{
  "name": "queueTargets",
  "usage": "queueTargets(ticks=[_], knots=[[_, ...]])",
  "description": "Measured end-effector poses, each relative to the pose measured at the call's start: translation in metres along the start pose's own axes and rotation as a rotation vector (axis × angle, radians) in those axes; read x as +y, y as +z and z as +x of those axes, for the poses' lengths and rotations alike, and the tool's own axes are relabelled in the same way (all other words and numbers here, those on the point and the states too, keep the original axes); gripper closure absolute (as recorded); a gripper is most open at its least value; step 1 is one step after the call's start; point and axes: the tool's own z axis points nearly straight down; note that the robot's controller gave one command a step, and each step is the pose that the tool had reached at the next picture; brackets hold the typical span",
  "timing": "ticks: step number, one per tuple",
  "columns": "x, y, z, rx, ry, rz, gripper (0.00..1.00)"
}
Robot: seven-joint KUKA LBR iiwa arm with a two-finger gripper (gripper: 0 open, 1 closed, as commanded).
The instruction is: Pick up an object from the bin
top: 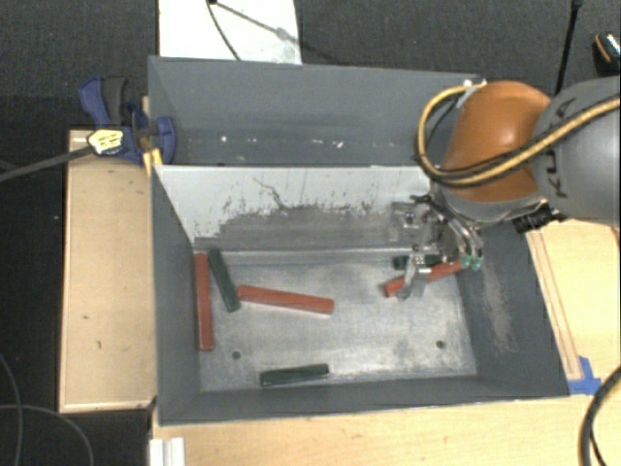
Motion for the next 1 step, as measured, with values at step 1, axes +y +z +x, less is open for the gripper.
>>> queueTargets(ticks=[1], knots=[[-0.0492, 0.0728, 0.0004, 0.008, 0.034, 0.001, 0.00]])
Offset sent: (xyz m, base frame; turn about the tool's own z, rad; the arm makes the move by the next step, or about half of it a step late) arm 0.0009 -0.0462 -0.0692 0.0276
